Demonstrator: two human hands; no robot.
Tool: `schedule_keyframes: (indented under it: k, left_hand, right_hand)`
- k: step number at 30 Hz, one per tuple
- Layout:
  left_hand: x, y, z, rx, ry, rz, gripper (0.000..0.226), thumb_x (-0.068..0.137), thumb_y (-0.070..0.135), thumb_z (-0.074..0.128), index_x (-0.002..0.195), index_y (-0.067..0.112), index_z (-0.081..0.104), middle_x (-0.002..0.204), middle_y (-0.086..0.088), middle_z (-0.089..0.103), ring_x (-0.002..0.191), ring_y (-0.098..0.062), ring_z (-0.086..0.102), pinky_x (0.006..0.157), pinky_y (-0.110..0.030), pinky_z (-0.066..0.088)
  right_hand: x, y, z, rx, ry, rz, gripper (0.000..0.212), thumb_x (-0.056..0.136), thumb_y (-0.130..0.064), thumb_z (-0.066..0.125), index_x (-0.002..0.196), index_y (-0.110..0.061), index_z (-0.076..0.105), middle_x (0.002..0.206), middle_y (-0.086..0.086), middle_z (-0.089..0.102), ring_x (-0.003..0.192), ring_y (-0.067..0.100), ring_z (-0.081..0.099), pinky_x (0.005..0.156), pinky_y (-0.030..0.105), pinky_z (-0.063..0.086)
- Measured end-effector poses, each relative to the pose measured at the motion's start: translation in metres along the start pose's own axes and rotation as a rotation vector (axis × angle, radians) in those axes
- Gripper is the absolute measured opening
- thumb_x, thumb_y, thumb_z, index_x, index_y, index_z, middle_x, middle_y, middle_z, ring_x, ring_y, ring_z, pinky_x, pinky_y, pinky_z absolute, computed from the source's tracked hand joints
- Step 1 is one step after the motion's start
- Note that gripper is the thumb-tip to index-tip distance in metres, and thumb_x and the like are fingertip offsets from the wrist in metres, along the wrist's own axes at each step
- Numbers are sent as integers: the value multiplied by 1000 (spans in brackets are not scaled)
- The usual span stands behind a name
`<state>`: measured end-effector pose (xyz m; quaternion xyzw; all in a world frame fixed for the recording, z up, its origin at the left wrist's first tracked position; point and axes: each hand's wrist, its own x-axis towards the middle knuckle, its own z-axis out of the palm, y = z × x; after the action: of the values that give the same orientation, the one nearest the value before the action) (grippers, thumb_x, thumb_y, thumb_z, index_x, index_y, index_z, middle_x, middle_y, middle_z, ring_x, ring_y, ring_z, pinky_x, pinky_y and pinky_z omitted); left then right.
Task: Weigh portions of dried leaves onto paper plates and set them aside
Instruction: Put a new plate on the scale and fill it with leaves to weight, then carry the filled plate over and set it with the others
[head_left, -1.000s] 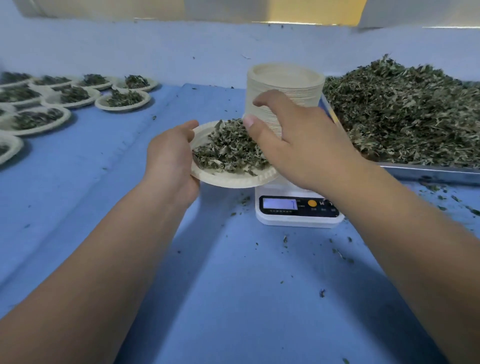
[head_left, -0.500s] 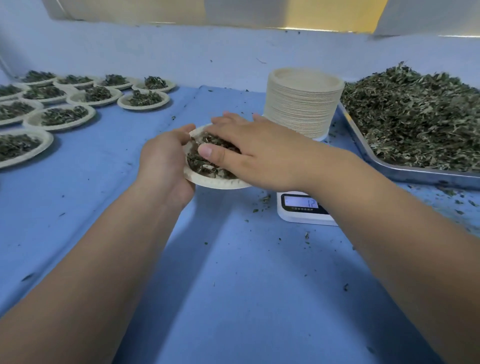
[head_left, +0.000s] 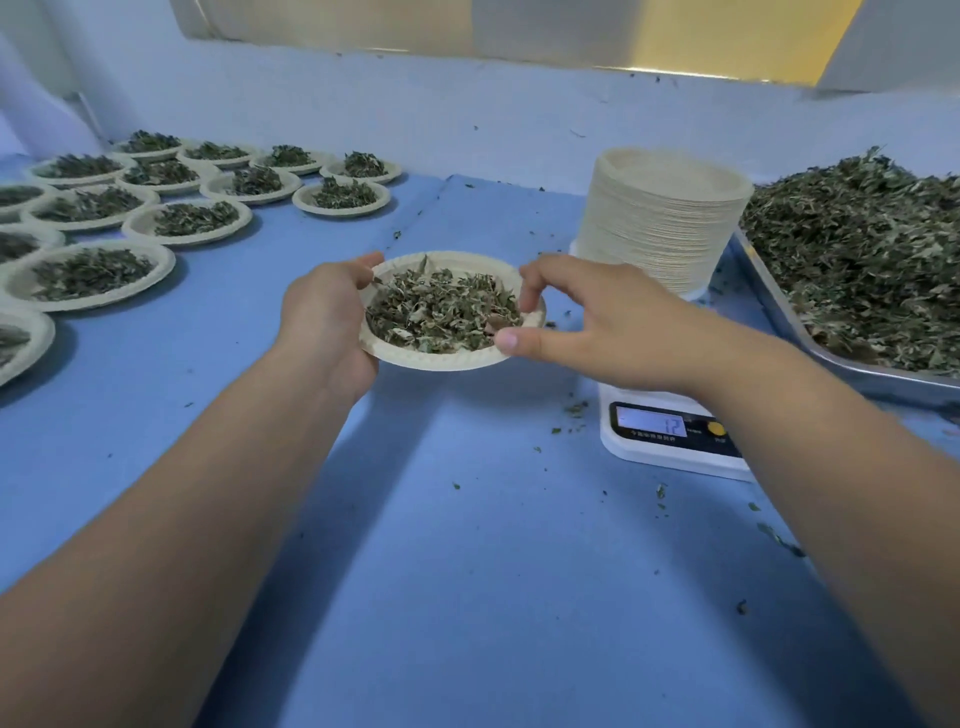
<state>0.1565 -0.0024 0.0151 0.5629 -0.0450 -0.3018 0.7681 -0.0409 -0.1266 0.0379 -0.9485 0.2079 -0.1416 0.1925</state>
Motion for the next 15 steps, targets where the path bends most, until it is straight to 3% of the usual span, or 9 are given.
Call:
schedule_keyframes:
  k: [2, 3, 5, 8, 12, 15]
  left_hand:
    - [4, 2, -8, -4, 11, -4, 35, 102, 7, 41, 120, 10, 70, 113, -13, 69, 94, -30, 74, 81, -52, 63]
    - [7, 4, -13, -10, 16, -5, 34, 102, 6, 40, 121, 9, 69, 113, -14, 69, 94, -30, 74, 79, -50, 63]
    - [12, 6, -21, -23, 30, -13, 34, 103, 5, 39, 121, 7, 67, 115, -15, 69, 95, -31, 73, 77, -46, 63]
    - [23, 13, -33, -27, 57, -8, 33, 102, 6, 39, 120, 7, 67, 115, -17, 69, 97, -32, 73, 78, -47, 62]
    - [42, 20, -48, 25, 124, 27, 30, 99, 5, 44, 113, 8, 70, 112, -18, 70, 92, -34, 75, 81, -56, 61]
    - [64, 29, -60, 58, 201, 46, 26, 94, 8, 53, 114, 11, 70, 112, -16, 70, 95, -35, 73, 86, -60, 59]
  right_hand:
    - [7, -4, 9, 52, -21, -11, 47, 74, -79, 63, 103, -42, 58, 104, -33, 59, 87, -4, 55, 72, 22, 44]
    - [11, -5, 13, 73, -33, -22, 49, 72, -79, 65, 105, -43, 60, 119, -33, 57, 100, -4, 56, 83, 23, 48]
    - [21, -8, 23, 82, -37, -61, 52, 68, -78, 67, 104, -41, 63, 134, -16, 59, 117, 8, 58, 98, 31, 48]
    - [36, -17, 35, 54, -41, -128, 54, 62, -75, 73, 100, -37, 66, 125, -11, 66, 121, 9, 59, 98, 27, 47]
    - [60, -23, 54, 125, 42, -137, 55, 59, -76, 72, 93, -32, 72, 116, 1, 72, 113, 14, 64, 98, 41, 51]
    - [83, -26, 74, 135, 55, -144, 58, 59, -79, 70, 92, -31, 71, 111, -4, 72, 106, 12, 65, 96, 40, 52]
